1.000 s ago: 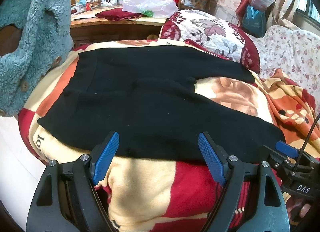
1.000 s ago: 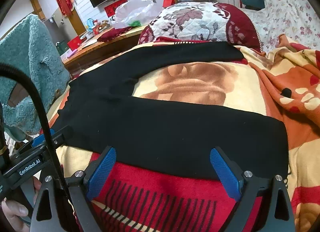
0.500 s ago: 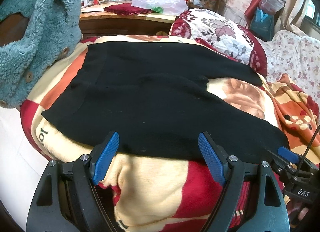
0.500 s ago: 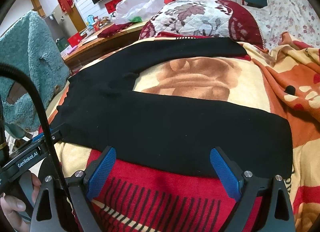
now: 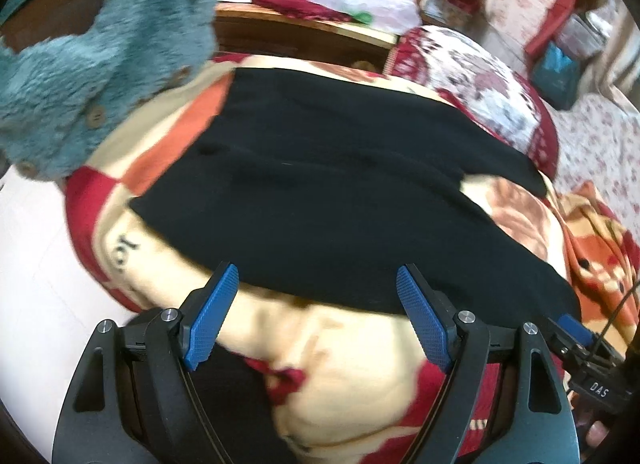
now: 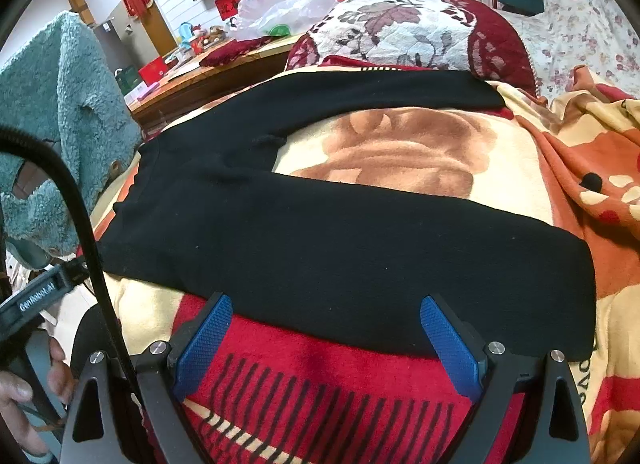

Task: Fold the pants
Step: 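Grasp the waistband end of the black pants with the left gripper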

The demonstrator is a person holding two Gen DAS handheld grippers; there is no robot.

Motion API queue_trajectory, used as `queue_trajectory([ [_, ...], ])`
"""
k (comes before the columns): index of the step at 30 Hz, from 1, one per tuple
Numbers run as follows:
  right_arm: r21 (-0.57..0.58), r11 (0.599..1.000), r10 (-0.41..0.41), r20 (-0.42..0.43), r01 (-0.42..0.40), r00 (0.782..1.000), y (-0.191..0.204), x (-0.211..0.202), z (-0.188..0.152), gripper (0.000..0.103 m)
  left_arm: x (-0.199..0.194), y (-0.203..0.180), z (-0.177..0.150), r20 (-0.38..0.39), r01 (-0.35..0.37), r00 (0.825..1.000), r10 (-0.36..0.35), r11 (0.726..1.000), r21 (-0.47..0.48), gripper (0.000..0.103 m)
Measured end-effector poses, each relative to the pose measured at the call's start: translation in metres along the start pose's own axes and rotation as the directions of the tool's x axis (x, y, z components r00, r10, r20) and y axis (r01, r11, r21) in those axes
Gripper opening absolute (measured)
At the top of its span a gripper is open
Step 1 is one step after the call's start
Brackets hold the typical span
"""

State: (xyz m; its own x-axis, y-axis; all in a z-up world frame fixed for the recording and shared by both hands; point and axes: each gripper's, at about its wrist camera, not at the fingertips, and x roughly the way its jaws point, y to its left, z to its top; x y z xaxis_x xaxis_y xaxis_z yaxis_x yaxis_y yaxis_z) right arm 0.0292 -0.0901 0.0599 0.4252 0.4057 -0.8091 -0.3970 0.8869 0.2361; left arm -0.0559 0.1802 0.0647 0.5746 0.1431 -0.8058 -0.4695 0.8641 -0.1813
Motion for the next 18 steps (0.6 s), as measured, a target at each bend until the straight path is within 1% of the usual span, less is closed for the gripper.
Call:
queue_trajectory([
  [4,0.003,1.000,0.003,-0.009,-0.003,1.000,-0.001,0.004,0.000,0.095,0.004,0.027,0.005,-0.015,-0.047,0.999,0.047,0.998,-0.047,0.082],
  [7,0.004,1.000,0.001,-0.012,-0.001,1.000,-0.003,0.005,0.000,0.095,0.006,0.048,0.008,-0.031,-0.062,0.998,0.060,0.993,-0.099,0.082],
  [11,0.003,1.000,-0.010,-0.010,0.010,1.000,-0.007,0.004,0.000,0.095,0.007,0.078,0.013,-0.039,-0.064,0.998,0.057,0.974,-0.217,0.082],
  [13,0.015,1.000,-0.015,-0.010,0.015,1.000,-0.012,0.004,0.001,0.095,0.007,0.087,0.014,-0.037,-0.060,0.998,0.052,0.964,-0.260,0.082],
  [15,0.031,0.999,-0.013,-0.012,0.014,1.000,-0.016,0.004,0.001,0.095,0.008,0.092,0.015,-0.038,-0.067,0.998,0.059,0.959,-0.274,0.082],
  [18,0.049,0.999,-0.012,-0.019,0.013,1.000,-0.020,0.006,0.002,0.095,0.011,0.091,0.016,-0.054,-0.082,0.996,0.071,0.965,-0.250,0.082],
])
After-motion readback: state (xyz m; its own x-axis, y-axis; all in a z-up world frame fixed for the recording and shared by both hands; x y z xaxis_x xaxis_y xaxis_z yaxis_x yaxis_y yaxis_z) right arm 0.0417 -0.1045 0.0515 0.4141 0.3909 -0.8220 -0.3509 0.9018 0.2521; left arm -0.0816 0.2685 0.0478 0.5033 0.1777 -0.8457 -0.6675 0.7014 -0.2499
